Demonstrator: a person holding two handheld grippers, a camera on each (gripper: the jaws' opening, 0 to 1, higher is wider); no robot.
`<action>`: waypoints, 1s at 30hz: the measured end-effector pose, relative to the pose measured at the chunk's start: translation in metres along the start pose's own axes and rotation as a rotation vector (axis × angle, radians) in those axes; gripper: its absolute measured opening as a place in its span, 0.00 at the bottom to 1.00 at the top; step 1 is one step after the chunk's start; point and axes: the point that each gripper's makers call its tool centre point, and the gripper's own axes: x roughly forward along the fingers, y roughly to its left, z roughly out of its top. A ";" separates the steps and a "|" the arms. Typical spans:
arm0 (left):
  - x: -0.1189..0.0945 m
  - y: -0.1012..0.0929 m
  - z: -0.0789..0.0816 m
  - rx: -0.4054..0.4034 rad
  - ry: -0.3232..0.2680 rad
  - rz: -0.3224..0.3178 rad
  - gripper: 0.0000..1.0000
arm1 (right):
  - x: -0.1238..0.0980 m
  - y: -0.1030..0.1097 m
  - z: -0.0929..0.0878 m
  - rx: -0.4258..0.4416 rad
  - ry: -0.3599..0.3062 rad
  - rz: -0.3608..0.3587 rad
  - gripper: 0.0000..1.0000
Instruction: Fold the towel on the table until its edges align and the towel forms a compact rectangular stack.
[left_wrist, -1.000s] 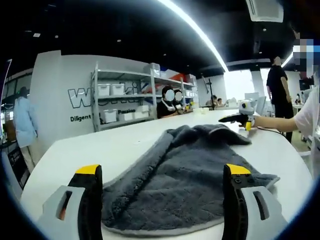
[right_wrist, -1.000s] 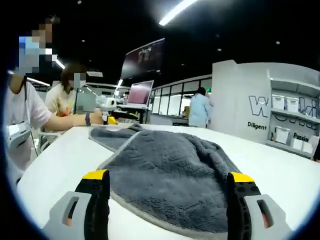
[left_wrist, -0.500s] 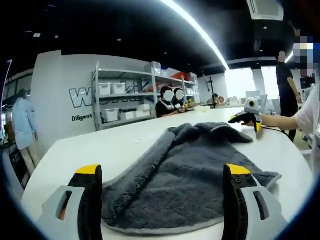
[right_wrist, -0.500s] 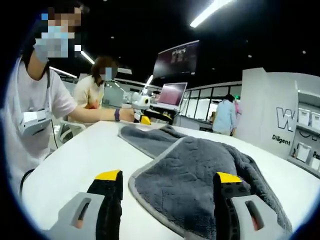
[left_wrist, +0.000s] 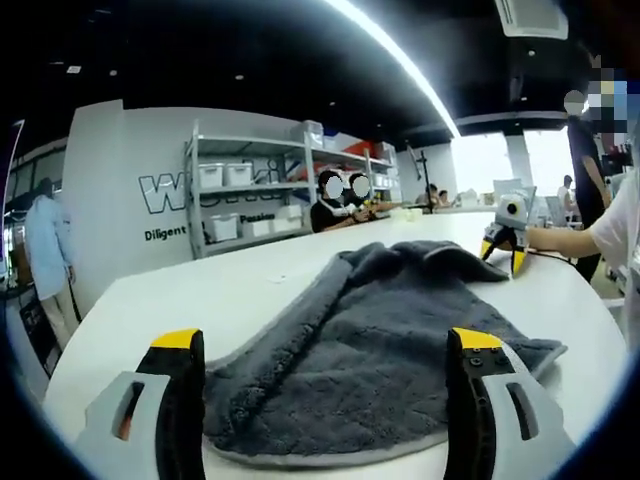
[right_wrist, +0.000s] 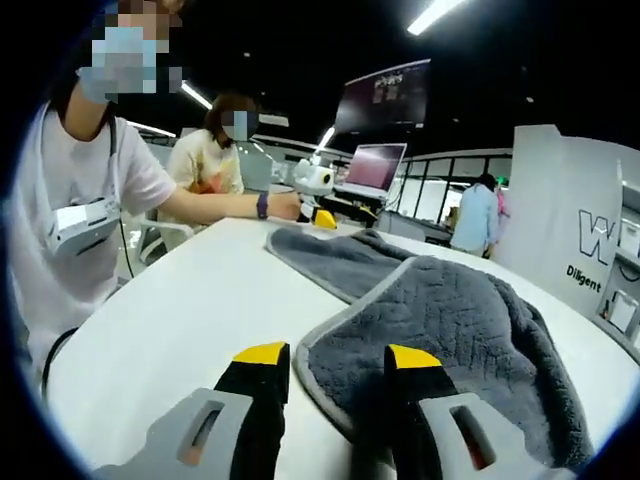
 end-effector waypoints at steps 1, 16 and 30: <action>0.000 0.000 0.000 0.001 0.001 0.000 0.99 | 0.001 0.001 -0.001 0.005 0.006 0.005 0.34; 0.000 0.002 -0.003 -0.002 0.013 0.005 0.99 | 0.007 0.005 -0.008 0.077 0.040 0.025 0.27; 0.001 0.001 0.000 0.002 0.004 0.005 0.98 | 0.007 0.000 -0.009 0.157 0.029 0.023 0.17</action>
